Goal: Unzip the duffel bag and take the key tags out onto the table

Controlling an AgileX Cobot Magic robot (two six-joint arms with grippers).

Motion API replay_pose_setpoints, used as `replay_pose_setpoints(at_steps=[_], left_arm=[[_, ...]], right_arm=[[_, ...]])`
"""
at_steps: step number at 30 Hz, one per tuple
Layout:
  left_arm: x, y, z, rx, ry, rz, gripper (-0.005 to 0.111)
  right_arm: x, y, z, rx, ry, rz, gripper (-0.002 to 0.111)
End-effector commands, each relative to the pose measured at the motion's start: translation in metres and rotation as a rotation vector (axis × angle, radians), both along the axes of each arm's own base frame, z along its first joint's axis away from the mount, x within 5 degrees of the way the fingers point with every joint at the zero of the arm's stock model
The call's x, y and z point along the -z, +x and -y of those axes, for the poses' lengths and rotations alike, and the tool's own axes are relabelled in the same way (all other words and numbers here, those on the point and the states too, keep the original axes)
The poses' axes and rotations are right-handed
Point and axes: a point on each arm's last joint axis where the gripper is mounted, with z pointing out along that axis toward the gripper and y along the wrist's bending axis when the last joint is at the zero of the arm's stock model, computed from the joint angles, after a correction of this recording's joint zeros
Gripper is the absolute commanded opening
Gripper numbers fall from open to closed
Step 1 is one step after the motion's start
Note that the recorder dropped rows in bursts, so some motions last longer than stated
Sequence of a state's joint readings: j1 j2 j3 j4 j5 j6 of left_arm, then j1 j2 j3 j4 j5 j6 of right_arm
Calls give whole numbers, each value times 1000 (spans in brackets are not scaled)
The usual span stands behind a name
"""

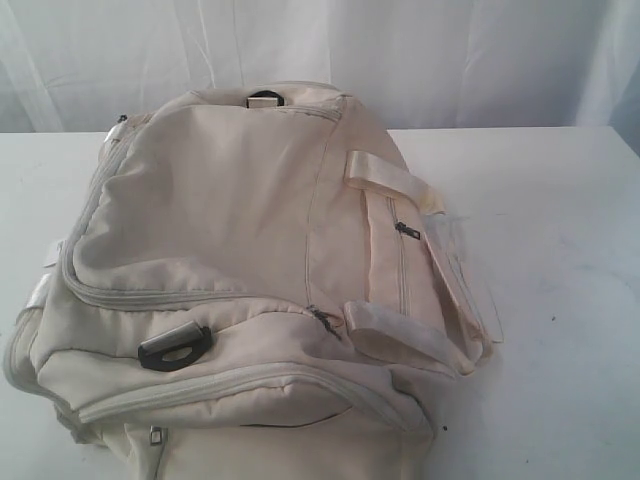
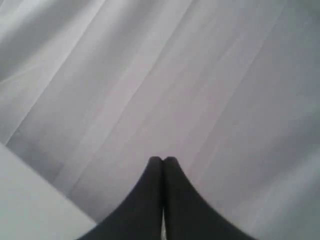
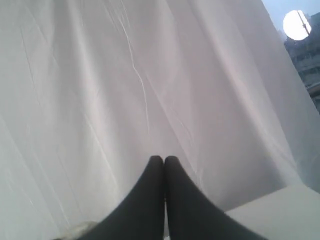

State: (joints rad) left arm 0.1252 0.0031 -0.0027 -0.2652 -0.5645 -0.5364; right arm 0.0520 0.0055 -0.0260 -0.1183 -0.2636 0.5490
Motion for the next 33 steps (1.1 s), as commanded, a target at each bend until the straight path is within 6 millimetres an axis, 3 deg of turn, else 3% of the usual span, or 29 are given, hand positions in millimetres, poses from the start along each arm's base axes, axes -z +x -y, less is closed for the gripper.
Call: replay_pose_setpoints(at_steps=[1,4,7,11,16,20,23,26,33], left_arm=[[-8,-6,-3,-36,-19,121,0],[-30,-11,-1,-33,17,167,0],[-60,-15,2,-31,79,146,0],[-103,-5,2,-57,162,94,0],[-168,25,1,-113,308,91,0],[-206,64,5,-118,562,-15,0],[-217,91,8,-107,714,-68,0],[-216,119,8,-45,726,-119,0],[-179,172,2,91,576,-322,0]], right_arm=[[-43,-15,-1,9,-48,133,0],[-79,-23,2,95,-204,96,0],[-111,-26,7,138,-204,14,0],[-147,-18,8,111,-193,-57,0],[-166,3,-5,-42,-295,-225,0],[-160,18,-36,-386,-403,-382,0],[-148,24,-62,-685,-436,-483,0],[-141,30,-81,-911,-434,-547,0],[-131,57,-102,-1078,-216,-741,0]])
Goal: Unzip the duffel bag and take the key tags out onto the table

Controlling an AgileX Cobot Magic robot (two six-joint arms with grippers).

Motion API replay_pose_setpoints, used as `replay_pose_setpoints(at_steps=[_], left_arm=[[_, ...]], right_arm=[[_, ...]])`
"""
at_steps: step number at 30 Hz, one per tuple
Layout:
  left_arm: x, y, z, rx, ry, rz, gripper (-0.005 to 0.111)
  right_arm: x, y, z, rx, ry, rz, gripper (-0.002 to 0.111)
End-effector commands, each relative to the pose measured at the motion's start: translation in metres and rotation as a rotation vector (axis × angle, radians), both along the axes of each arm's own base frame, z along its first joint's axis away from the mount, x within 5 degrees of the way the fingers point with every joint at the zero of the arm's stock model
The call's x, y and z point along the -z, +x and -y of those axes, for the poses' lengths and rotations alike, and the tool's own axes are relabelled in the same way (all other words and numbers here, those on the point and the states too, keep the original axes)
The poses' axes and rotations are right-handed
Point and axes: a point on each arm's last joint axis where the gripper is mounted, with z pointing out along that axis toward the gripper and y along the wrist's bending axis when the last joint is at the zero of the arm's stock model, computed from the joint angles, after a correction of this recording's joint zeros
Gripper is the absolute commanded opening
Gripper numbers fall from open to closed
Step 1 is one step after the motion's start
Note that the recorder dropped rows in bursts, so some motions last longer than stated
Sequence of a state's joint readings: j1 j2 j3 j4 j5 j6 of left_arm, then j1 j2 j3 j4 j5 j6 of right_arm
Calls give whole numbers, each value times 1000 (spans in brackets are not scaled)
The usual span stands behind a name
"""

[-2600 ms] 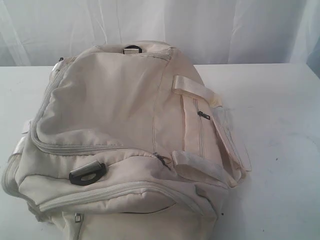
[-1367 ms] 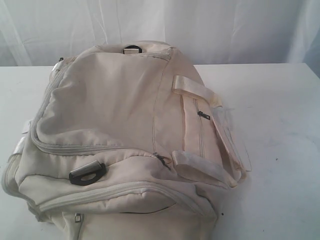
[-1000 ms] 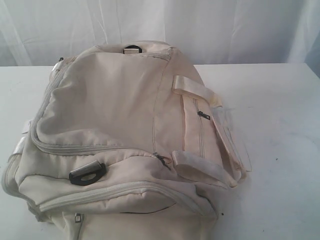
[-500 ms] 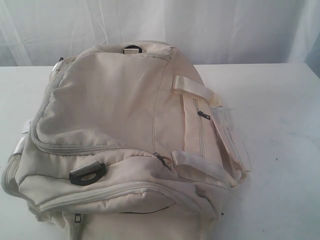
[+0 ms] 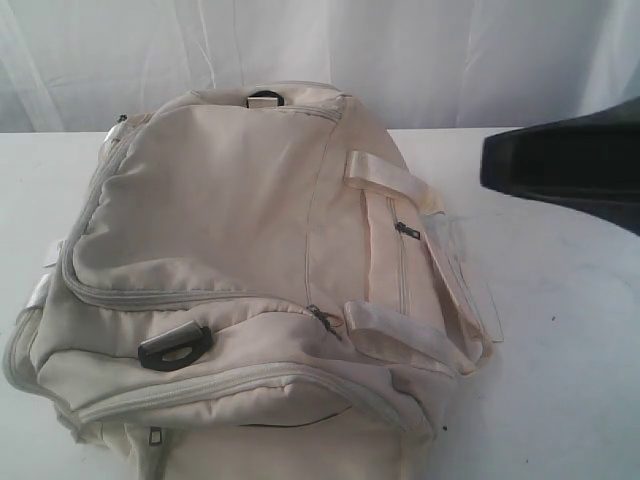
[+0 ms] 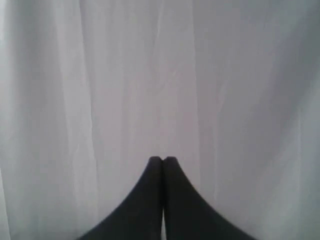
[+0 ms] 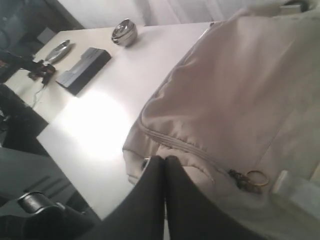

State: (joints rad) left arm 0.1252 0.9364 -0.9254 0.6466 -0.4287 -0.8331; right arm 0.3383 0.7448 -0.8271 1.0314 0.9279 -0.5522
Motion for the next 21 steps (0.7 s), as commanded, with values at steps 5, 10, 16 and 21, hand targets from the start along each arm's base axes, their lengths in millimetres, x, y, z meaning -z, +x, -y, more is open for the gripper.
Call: replay_pose_setpoints(at_steps=[5,10,16,21], left_arm=[[29,34,13,185,86,-153,0],[49,54,15,240,106,-238,0],[82,84,13,261,81,-353,32],[108,103,19,379,20,-405,68]], right_arm=[[21,28,-18,-106,-25,-233,0],[33,32,-34,-337,-126,-42,2],[45,35,-65,-507,-133,111,36],[64,39,-97,-569,-199,255,79]])
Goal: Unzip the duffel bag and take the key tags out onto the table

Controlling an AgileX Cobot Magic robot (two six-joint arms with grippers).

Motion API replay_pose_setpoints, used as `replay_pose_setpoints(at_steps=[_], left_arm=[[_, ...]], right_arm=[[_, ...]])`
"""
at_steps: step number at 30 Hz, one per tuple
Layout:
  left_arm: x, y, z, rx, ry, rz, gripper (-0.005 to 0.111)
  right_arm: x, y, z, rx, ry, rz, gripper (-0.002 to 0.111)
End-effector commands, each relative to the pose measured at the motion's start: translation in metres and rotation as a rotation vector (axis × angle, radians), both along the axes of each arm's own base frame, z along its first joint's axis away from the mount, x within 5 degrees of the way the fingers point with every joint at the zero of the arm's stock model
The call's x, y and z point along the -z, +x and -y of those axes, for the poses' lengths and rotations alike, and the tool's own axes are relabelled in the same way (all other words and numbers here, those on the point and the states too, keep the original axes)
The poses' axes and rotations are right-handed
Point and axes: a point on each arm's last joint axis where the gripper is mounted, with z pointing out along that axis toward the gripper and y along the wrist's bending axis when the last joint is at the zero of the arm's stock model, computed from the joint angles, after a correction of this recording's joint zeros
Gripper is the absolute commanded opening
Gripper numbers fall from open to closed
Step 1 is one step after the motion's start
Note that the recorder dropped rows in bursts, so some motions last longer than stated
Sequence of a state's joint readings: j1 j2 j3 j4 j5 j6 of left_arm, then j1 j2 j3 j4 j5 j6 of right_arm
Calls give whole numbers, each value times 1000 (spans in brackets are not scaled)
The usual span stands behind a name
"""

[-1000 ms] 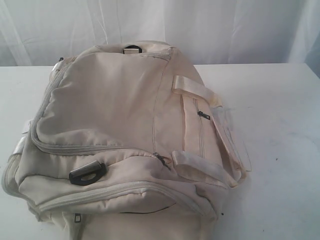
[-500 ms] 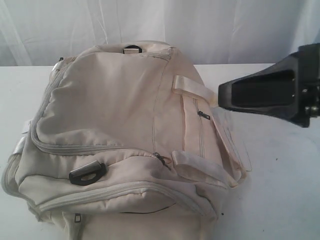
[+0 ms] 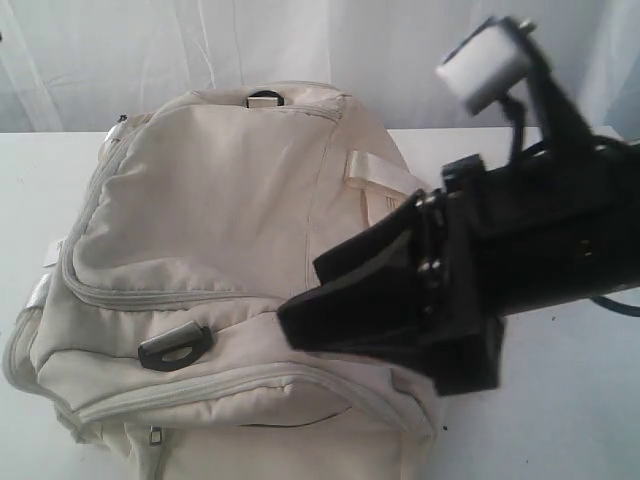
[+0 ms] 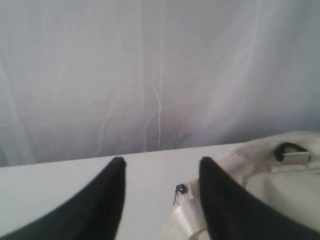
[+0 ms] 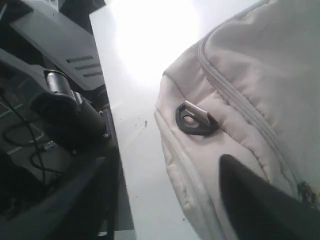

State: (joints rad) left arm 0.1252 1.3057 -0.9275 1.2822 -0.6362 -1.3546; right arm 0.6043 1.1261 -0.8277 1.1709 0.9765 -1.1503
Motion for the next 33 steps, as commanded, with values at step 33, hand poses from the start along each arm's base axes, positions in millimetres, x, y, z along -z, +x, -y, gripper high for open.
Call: replay_pose_setpoints(at_steps=[33], left_arm=[[88,107,109,439,428,-167,49]], right_arm=[[66,12,-93,-55,-178,496,56]])
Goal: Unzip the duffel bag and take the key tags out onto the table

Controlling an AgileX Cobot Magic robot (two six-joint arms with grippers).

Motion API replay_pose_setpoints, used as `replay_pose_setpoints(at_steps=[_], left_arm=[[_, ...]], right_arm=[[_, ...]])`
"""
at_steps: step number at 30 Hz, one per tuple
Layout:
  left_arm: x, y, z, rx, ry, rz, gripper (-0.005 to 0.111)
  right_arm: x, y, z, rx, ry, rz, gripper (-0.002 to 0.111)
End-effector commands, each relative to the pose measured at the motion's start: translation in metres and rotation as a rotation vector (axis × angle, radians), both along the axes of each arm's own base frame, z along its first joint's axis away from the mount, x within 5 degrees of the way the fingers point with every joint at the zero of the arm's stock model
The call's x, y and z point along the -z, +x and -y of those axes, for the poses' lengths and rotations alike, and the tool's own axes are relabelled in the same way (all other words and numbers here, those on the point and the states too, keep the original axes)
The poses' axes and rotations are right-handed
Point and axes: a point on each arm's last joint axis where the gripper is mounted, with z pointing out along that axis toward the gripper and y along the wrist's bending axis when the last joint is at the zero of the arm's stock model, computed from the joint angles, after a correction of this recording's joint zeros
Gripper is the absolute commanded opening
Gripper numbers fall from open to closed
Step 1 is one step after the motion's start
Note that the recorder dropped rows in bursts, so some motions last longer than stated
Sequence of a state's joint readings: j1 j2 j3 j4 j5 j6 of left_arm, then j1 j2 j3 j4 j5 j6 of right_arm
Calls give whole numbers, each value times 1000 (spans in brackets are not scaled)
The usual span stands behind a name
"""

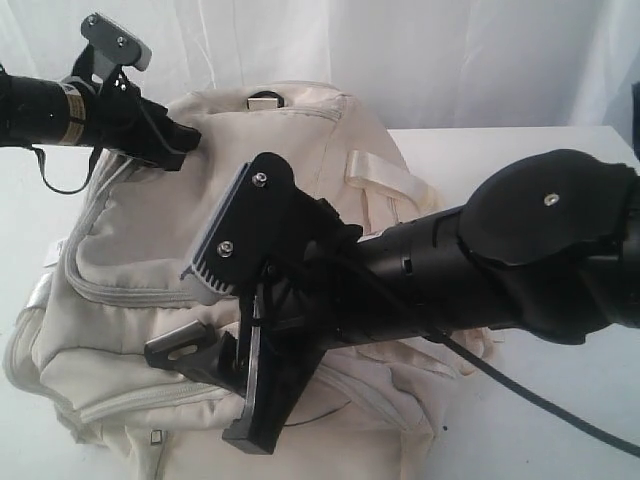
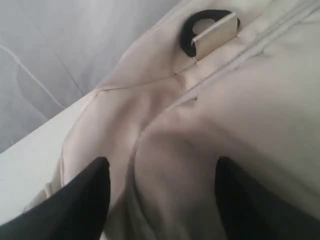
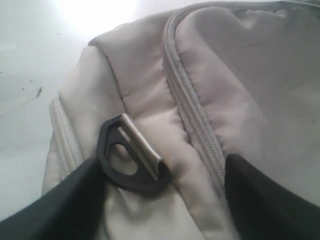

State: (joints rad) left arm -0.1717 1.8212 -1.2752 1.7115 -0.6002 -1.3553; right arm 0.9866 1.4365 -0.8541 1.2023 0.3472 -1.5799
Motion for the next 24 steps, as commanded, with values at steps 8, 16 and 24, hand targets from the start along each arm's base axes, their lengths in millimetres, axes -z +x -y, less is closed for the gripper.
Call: replay_pose_setpoints(at_steps=[8,16,24], left_arm=[[1,1,2,20,36,12,0],[-18,-1,-15,-78,-59,-5,0],[-74,-30,-61,-15,-300,-15,0]], right_arm=[[4,2,3,8,-73,16,12],[6,7,14,93,-178,37,0],[-35,49,48,386,20,193,0]])
